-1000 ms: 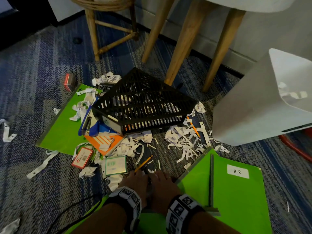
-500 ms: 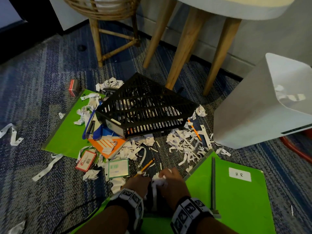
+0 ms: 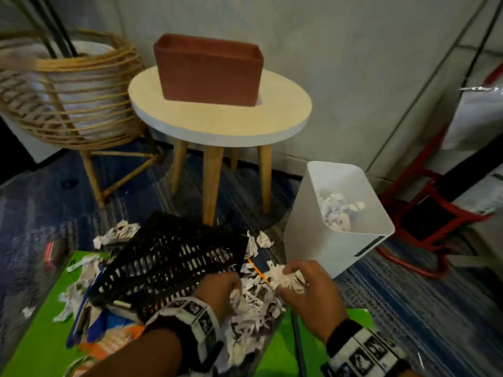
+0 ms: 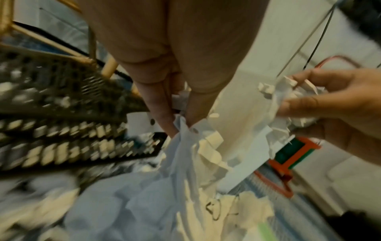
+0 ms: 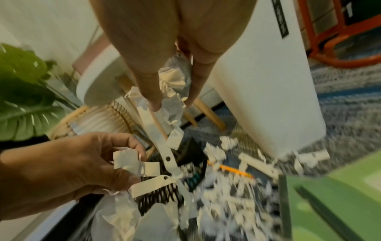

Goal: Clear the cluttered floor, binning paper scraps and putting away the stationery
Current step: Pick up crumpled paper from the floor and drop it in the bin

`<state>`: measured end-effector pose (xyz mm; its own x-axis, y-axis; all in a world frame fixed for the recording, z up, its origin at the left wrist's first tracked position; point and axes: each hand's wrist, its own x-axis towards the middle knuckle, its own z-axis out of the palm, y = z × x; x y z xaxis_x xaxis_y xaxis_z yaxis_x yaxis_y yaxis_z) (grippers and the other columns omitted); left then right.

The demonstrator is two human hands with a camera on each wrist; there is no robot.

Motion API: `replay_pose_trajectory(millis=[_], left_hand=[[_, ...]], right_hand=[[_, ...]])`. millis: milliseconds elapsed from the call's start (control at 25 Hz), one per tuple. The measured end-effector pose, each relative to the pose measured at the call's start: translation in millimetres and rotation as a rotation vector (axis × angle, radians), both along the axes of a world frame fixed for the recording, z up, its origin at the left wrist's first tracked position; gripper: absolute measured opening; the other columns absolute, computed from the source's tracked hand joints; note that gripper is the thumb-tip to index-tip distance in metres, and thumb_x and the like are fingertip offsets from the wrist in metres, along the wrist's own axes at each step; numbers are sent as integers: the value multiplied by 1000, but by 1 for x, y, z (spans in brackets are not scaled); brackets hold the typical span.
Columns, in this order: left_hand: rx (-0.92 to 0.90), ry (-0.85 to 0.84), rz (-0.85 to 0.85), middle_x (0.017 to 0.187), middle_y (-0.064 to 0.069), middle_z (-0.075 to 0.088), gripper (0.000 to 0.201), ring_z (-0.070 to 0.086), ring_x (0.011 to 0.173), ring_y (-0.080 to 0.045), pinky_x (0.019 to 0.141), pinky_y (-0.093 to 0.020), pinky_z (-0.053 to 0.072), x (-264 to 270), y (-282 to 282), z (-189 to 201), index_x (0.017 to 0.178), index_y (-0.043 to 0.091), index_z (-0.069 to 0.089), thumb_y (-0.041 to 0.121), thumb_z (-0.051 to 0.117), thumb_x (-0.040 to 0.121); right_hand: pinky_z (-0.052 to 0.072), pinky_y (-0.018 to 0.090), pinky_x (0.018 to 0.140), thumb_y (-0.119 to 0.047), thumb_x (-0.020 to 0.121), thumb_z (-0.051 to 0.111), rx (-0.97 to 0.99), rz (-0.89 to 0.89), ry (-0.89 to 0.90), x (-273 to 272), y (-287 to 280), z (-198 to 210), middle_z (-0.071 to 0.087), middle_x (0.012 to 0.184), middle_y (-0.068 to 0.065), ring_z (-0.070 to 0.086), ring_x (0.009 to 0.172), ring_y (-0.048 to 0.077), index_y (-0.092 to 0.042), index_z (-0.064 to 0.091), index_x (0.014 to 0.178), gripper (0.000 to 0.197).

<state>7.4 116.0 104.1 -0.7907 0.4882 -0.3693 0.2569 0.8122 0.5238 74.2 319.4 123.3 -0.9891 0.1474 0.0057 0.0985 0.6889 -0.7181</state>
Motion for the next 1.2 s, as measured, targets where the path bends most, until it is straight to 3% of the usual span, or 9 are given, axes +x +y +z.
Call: replay_pose_trajectory(millis=[160, 280, 440, 560, 680, 800, 960, 1080, 1200], left_hand=[[356, 55, 170, 75, 8, 57, 23, 54, 70, -7, 60, -17, 46, -38, 47, 57, 82, 24, 58, 16, 79, 75], [532, 43, 272, 67, 8, 52, 19, 47, 59, -5, 47, -12, 36, -53, 81, 91, 86, 18, 61, 12, 77, 78], [734, 64, 406, 83, 0, 65, 22, 57, 72, -12, 64, -23, 49, -68, 107, 117, 85, 20, 63, 11, 80, 75], [768, 95, 487, 82, 3, 64, 22, 56, 70, -11, 66, -27, 51, -76, 118, 128, 87, 20, 63, 10, 79, 75], [810, 93, 572, 81, 3, 64, 23, 61, 74, -15, 76, -38, 58, -84, 133, 134, 82, 21, 62, 8, 79, 75], [853, 70, 652, 86, -3, 66, 26, 67, 85, -26, 79, -46, 58, -86, 155, 134, 78, 23, 60, 6, 79, 74], [842, 126, 675, 81, 4, 60, 24, 62, 76, -18, 69, -25, 57, -86, 183, 134, 90, 16, 58, 9, 77, 78], [887, 154, 696, 89, 0, 62, 25, 61, 84, -21, 73, -29, 54, -87, 202, 138, 96, 15, 56, 13, 76, 80], [735, 59, 504, 117, -3, 56, 50, 55, 106, -18, 77, -20, 42, -83, 214, 141, 129, 17, 52, 29, 71, 84]], right_hand=[[43, 18, 73, -16, 70, 82, -68, -149, 214, -22, 54, 68, 59, 98, -6, 56, 89, 8, -32, 55, 82, 33], [50, 27, 77, -17, 70, 82, -125, -279, 366, -47, 95, 98, 63, 100, -1, 59, 89, 12, -30, 57, 80, 30], [49, 32, 84, -25, 70, 82, 78, -342, 184, -86, 132, 78, 61, 104, 5, 60, 98, 25, -30, 62, 95, 32], [39, 31, 100, -27, 82, 71, 283, -190, -80, -91, 134, 53, 48, 138, 10, 48, 126, 27, -27, 53, 131, 52], [30, 32, 109, -20, 92, 56, 287, -175, -31, -86, 130, 44, 24, 156, 5, 34, 138, 25, -31, 33, 145, 59], [27, 31, 112, 1, 86, 53, 149, -248, 131, -82, 129, 43, 29, 152, 2, 34, 137, 21, -25, 31, 146, 69], [42, 38, 106, 19, 77, 48, -175, -451, 220, -78, 130, 49, 36, 143, 2, 46, 124, 20, -27, 32, 144, 83], [46, 39, 102, 18, 80, 46, -299, -507, 275, -77, 133, 51, 41, 138, 5, 50, 119, 20, -24, 33, 144, 78], [44, 33, 103, 16, 82, 46, -359, -524, 273, -75, 138, 52, 43, 138, 5, 48, 121, 18, -23, 33, 144, 74]])
